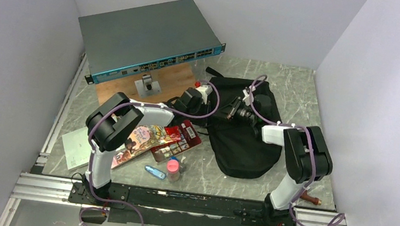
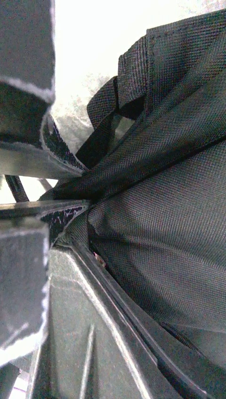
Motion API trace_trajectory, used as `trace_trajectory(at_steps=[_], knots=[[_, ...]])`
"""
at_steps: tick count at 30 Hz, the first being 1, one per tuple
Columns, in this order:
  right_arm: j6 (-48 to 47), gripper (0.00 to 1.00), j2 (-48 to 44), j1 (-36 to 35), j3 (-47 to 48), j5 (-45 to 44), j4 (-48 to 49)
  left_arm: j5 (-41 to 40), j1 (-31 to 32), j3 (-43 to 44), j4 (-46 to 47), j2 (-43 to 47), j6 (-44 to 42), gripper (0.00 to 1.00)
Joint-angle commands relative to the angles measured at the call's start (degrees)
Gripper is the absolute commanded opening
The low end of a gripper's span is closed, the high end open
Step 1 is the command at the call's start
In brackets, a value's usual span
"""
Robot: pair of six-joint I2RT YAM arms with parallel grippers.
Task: Pack the student bag
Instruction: Unzip the student bag at the center of the board.
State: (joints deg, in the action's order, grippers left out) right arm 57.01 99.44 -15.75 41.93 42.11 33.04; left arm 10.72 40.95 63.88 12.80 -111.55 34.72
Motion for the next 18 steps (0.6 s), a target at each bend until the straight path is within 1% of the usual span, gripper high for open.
trace_trajectory(at_steps=[1, 3, 4, 5, 6, 8, 10, 14, 18], knots=[[-2.7, 0.12, -0.6, 2.3, 3.3, 3.6, -0.5, 1.7, 0.1, 1.9, 0.3, 2.1, -2.0, 0.29], [-7.5, 0.21, -2.5, 3.8, 5.5, 2.9, -7.6, 1.5, -0.3, 1.6, -1.5, 3.4, -2.8, 0.38], [-11.5, 0.29, -3.7, 4.4, 6.7, 2.3, -13.0, 1.6, -0.5, 1.4, -2.2, 4.2, -3.2, 0.42], [-14.6, 0.32, -4.7, 4.9, 7.6, 1.4, -17.0, 1.6, -0.8, 1.0, -3.0, 5.1, -3.4, 0.47], [-17.3, 0.37, -5.9, 5.4, 8.5, 0.1, -20.7, 1.7, -1.0, 0.6, -3.5, 6.1, -3.6, 0.51], [-22.9, 0.44, -8.7, 5.9, 9.5, -3.6, -27.9, 2.1, -1.3, -0.3, -4.5, 8.3, -4.1, 0.59], [-27.8, 0.5, -12.0, 5.9, 9.9, -10.1, -34.0, 2.7, -1.5, -1.0, -5.6, 10.9, -4.7, 0.66], [-32.6, 0.57, -17.3, 5.8, 8.6, -17.3, -39.7, 5.2, -1.7, -1.6, -9.3, 15.9, -6.9, 0.77], [-35.4, 0.58, -18.2, 5.8, 10.1, -23.4, -44.9, 7.1, -2.1, -4.3, -11.7, 22.0, -7.6, 0.83]])
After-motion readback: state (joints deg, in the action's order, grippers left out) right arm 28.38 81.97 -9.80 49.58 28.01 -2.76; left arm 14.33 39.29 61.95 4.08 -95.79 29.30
